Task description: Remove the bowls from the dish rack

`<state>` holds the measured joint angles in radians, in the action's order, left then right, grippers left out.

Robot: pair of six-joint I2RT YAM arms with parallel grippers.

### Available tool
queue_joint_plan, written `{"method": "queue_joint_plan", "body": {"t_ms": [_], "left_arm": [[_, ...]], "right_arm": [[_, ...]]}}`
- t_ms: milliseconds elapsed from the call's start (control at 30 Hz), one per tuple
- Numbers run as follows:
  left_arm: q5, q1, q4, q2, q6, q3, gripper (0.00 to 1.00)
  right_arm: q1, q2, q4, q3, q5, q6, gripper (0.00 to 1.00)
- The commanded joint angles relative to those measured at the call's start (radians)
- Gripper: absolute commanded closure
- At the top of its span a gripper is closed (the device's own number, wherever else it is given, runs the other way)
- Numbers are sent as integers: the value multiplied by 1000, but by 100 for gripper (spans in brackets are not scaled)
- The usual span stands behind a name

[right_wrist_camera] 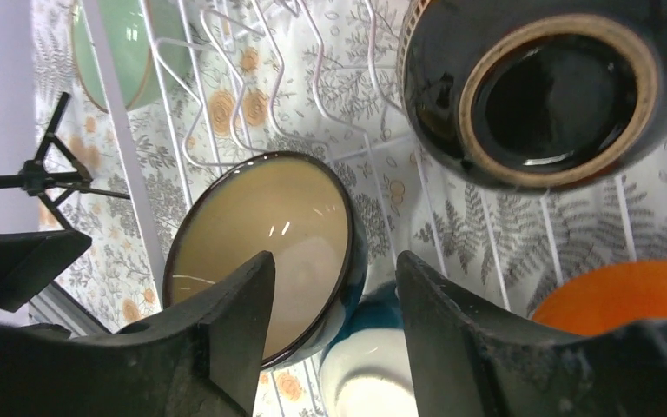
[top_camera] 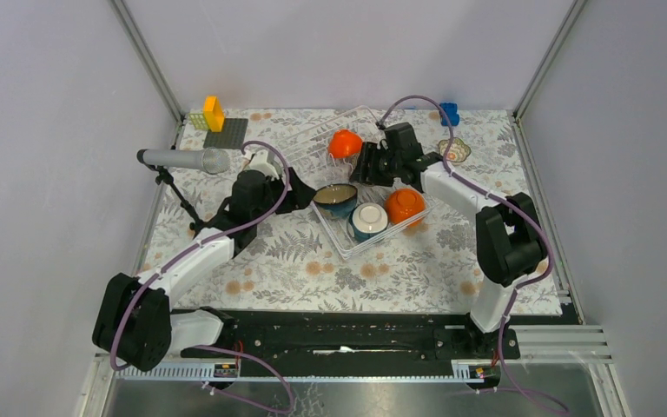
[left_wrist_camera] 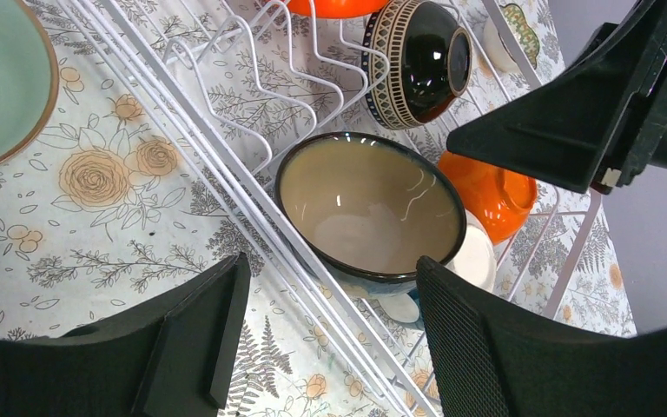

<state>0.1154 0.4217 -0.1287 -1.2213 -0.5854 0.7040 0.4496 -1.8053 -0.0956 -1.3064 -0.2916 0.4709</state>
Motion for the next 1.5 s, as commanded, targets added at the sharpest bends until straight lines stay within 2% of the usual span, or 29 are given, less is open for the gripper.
{"method": "queue_joint_plan", "body": {"t_ms": [0,133,367,467,600,667,733,767,1100,1300,1467], "left_arm": [[-30,-3,-60,37,-23,-12,25],[-57,-3,-60,65,-34,-30,25],[-82,-3,-39,106,-33,-46,25],[-89,-3,-36,118,-34,-52,25],[-98,-2,-44,137,-39,-65,25],[-99,-3,-41,140,-39,-66,25],[-99,-4,-35,146,-38,-66,25],[-102,-3,-31,149,-36,-64,25],[-112,-3,-7,201,-15,-79,25],[-148,-3,-7,213,-4,-91,24],[-149,-2,-6,196,-12,-92,24]], "right_arm": [[48,-23,-259,-106,150,42,41],[60,-33,-285,-123,167,70,44],[100,-60,-344,-167,188,69,45],[114,-67,-369,-180,191,59,49],[119,-58,-378,-192,168,48,74],[119,-54,-385,-202,149,42,80],[118,-46,-391,-211,131,38,97],[118,-39,-398,-216,133,33,100],[118,141,-429,-235,281,-13,100],[111,273,-434,-195,587,31,100],[46,365,-423,-151,745,58,100]]}}
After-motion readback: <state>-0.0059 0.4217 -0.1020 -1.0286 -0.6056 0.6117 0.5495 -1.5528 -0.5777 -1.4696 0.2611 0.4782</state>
